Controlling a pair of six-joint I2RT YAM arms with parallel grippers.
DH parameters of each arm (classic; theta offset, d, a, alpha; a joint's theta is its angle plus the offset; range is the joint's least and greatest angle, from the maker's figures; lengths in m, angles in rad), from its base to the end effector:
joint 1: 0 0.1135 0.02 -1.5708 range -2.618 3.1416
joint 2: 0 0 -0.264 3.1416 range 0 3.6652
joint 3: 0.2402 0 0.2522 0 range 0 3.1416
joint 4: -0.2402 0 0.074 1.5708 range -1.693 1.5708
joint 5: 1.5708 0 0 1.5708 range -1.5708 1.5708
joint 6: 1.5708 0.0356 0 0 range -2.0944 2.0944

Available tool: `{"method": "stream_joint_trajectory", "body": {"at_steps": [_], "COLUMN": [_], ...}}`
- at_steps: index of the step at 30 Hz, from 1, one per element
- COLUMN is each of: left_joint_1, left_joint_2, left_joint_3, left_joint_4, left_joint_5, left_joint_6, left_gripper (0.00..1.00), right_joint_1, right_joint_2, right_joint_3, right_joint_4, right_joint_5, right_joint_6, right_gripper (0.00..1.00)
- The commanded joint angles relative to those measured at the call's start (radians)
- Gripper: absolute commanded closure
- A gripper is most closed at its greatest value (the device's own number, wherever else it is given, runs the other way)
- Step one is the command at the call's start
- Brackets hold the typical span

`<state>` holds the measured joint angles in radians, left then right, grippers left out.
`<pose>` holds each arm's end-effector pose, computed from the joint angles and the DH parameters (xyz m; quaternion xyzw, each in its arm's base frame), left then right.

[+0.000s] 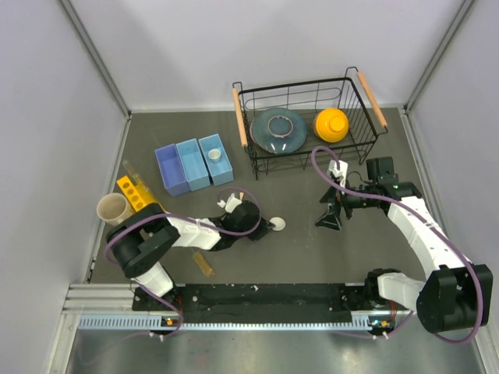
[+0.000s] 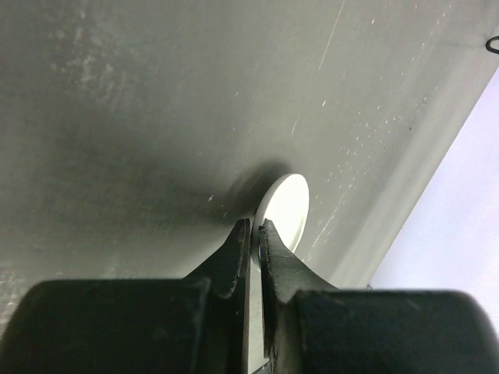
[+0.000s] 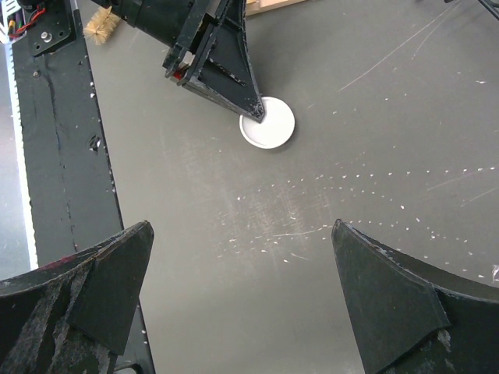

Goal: Organize the chemistry lab equipment

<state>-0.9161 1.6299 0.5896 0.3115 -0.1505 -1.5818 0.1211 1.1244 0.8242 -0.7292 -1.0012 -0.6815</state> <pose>0.1825 -0.2290 0.1234 -0.3264 0.8501 -0.3649 0.1940 0.2007 0.0546 0.2566 -0.4483 0.7281 0.3796 0.3533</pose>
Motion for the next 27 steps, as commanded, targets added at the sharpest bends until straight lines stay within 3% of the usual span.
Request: {"method": "stream_joint_trajectory", "body": {"at_steps": [1,5,9,12,16,21,27], "left_joint_1": [0.008,0.008,0.032,0.124,0.384,0.639,0.726], "left_joint_2": [-0.039,-0.169,-0.341,-0.474,-0.579,-0.474,-0.187], "left_joint_3": [0.022,0.019,0.016,0.038,0.116,0.338,0.637], "left_joint_4": [-0.015,-0.084,-0.292,-0.443,-0.676,-0.778,-0.856], "left_joint_5": [-0.008,-0.001,-0.014,0.015,0.077,0.202,0.284], "left_joint_6": [0.068,0.172,0.342,0.492,0.708,0.943,1.045], "left_gripper": [0.96,0.98,0.98,0.98,0.98,0.98,0.98], "right_joint_1": [-0.012,-0.014,-0.011,-0.014,-0.012,-0.014,-0.014], "right_joint_2": [-0.015,-0.017,-0.015,-0.020,-0.035,-0.043,-0.046], "right_joint_3": [-0.010,-0.011,-0.011,-0.010,-0.011,-0.013,-0.014], "right_joint_4": [0.013,0.014,0.014,0.014,0.014,0.014,0.013], "right_joint_5": [-0.033,-0.028,-0.028,-0.031,-0.036,-0.043,-0.043], "right_joint_6": [-0.029,-0.029,-0.032,-0.032,-0.033,-0.032,-0.033], "right_gripper": [0.01,0.01,0.01,0.01,0.01,0.01,0.01]}}
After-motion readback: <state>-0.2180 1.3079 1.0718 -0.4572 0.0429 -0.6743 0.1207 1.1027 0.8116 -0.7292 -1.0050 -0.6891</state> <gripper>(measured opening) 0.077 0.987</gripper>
